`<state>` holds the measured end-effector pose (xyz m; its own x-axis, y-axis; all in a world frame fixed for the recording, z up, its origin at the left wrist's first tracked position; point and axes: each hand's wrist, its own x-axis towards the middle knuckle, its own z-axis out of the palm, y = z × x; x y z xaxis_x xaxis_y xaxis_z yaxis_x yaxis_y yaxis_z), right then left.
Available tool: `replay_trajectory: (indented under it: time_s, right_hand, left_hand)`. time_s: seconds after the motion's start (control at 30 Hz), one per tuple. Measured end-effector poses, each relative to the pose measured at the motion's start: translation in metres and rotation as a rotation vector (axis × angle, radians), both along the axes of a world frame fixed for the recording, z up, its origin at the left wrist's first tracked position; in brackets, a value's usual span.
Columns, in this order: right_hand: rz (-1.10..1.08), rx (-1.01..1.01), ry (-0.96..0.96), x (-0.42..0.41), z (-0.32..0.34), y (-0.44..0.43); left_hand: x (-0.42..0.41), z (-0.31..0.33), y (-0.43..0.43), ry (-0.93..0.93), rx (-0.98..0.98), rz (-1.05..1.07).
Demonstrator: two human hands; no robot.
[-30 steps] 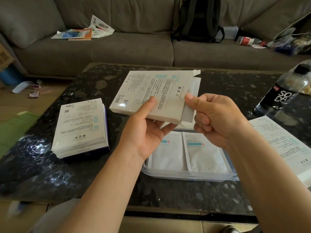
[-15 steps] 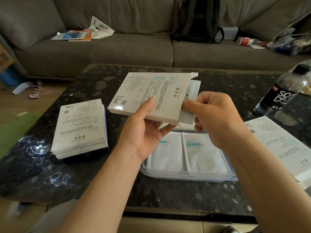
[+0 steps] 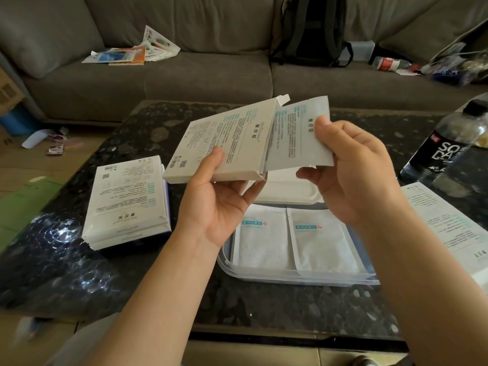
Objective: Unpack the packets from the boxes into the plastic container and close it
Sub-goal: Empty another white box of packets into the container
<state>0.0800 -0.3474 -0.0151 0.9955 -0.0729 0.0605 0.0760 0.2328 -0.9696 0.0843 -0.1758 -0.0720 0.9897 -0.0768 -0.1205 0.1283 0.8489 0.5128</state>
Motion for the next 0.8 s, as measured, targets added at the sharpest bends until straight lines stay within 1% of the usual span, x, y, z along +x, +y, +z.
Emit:
replay_trajectory:
  time_s: [0.23, 0.43, 0.5, 0.67, 0.8]
  right_hand:
    - [-0.063, 0.245, -0.014, 0.000, 0.007, -0.015]
    - [-0.109, 0.232, 0.016, -0.009, 0.015, -0.027]
    - [-0.126, 0.148, 0.061, -0.007, 0.012, -0.025]
    - [-0.107, -0.240, 0.195, -0.004, -0.013, -0.015]
    - [-0.156, -0.396, 0.296, -0.006, -0.021, -0.004]
  left_hand:
    - [0.003, 0.002, 0.009, 0.028, -0.009, 0.061]
    - [0.005, 0.002, 0.013, 0.035, 0.003, 0.118]
    - [0.004, 0.001, 0.013, 0.018, 0.020, 0.127]
    - [0.003, 0.002, 0.011, 0.018, 0.047, 0.125]
    - [0.003, 0.002, 0.012, 0.021, 0.055, 0.126]
